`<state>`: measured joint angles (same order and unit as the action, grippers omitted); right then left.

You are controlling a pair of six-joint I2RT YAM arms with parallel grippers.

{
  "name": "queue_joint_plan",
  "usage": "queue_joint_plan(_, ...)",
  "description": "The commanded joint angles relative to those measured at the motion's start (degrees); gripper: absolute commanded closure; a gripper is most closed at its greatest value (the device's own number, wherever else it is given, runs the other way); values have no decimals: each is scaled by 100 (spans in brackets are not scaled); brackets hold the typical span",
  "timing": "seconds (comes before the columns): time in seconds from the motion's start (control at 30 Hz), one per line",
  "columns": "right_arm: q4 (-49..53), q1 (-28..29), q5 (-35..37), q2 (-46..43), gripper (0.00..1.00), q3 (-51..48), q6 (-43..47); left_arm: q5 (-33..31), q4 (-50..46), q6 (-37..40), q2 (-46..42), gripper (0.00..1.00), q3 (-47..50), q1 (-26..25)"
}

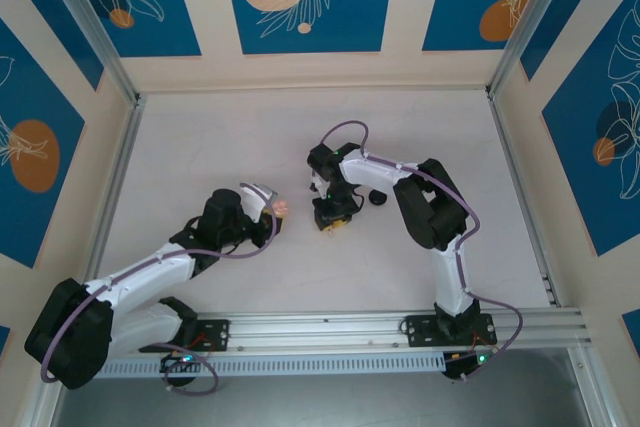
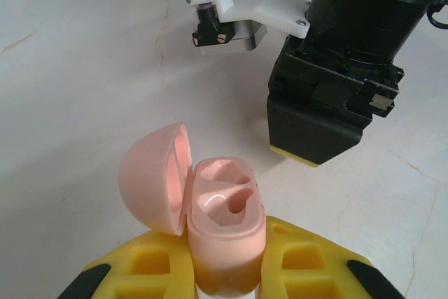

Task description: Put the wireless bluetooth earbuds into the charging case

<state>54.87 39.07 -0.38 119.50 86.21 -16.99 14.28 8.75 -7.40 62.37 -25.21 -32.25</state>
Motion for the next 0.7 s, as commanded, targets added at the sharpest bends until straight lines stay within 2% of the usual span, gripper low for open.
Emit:
queue_joint_plan(0.0,284,72,-48,-49,70,2,-216,-5,-49,44,-5,89,-98,80)
queue_joint_plan(0.27,146,48,-58,-125,78,-82,-294,25,-85,89,44,89,-116,79)
queue_joint_plan(0.4,-104,-19,-105,-372,79,-239,-427,295,163,103,226,89,-117,79)
queue_joint_plan(0.53,-758,-226,-358,-883,79,-697,-762,688,768,55,546,89,-68,61)
queue_joint_plan(0.67,-1866,-595,-1004,-1605,79,-1427,-1181,1067,1577,108,861,89,55,45)
